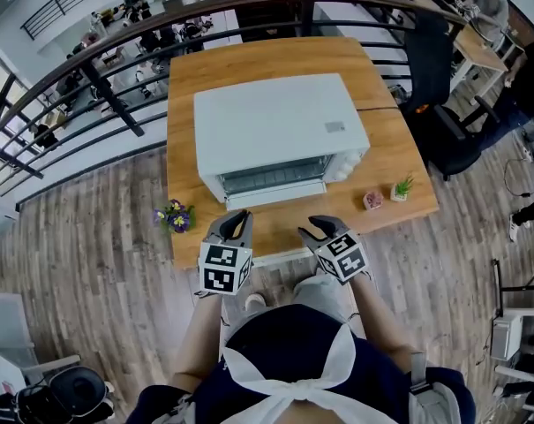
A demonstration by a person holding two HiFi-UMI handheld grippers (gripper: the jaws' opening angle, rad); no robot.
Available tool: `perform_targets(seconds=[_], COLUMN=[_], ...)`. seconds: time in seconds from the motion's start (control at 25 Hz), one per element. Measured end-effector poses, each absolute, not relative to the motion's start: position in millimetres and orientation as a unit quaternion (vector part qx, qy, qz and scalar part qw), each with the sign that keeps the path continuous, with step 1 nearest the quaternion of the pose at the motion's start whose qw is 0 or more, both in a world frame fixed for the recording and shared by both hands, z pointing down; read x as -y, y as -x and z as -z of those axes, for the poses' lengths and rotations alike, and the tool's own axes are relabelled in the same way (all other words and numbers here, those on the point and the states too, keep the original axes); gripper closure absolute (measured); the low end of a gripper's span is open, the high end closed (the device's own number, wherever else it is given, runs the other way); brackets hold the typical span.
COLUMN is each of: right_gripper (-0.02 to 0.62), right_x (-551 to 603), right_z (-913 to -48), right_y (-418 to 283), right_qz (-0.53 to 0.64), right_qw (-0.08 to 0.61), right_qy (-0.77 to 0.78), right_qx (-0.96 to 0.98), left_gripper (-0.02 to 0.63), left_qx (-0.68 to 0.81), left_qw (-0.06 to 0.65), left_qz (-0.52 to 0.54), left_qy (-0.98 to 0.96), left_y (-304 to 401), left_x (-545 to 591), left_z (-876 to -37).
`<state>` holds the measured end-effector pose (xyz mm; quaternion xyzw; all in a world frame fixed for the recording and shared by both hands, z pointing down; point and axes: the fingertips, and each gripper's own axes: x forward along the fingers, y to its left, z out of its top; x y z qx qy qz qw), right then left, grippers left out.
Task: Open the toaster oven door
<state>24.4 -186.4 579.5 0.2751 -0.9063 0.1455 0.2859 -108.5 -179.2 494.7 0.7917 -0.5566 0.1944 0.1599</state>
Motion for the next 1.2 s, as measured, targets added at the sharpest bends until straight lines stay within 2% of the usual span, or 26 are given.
perform_targets(seconds=[0.16,0.52,0.68,0.92,1.2], right_gripper=[0.448,0.470,0.525,0.588,0.591], right_x=[197.5,216.8,227.4,231.3,232.7], right_z=[-545.5,-497.7,-468.2,-435.9,-418.9], right_y=[-15.4,-10.1,-9.9,-1.2,-1.1], right_qz=[-0.148,-0.117,-0.113,-0.084,-0.076], right_qw=[0.232,0.157,0.115,0.097,0.078], right_qy=[-0.287,-0.302,-0.325,-0.338,-0.335], right_qx=[0.918,0.933,0.932,0.932,0.936], left_gripper=[0.569,0.569,0.569,0.569,0.569], left_qx=[0.561,0.576,0.580,0.574,0.574], left_qw=[0.154,0.147,0.143,0.134,0.128], left_qz=[-0.176,-0.130,-0.116,-0.109,-0.100], left_qy=[-0.794,-0.794,-0.793,-0.800,-0.802], left_y=[103.8,87.3,85.6,83.9,79.1], left_x=[187.2,207.2,211.6,212.9,215.5], left_z=[-482.1,-468.1,-454.4,-432.2,-420.1])
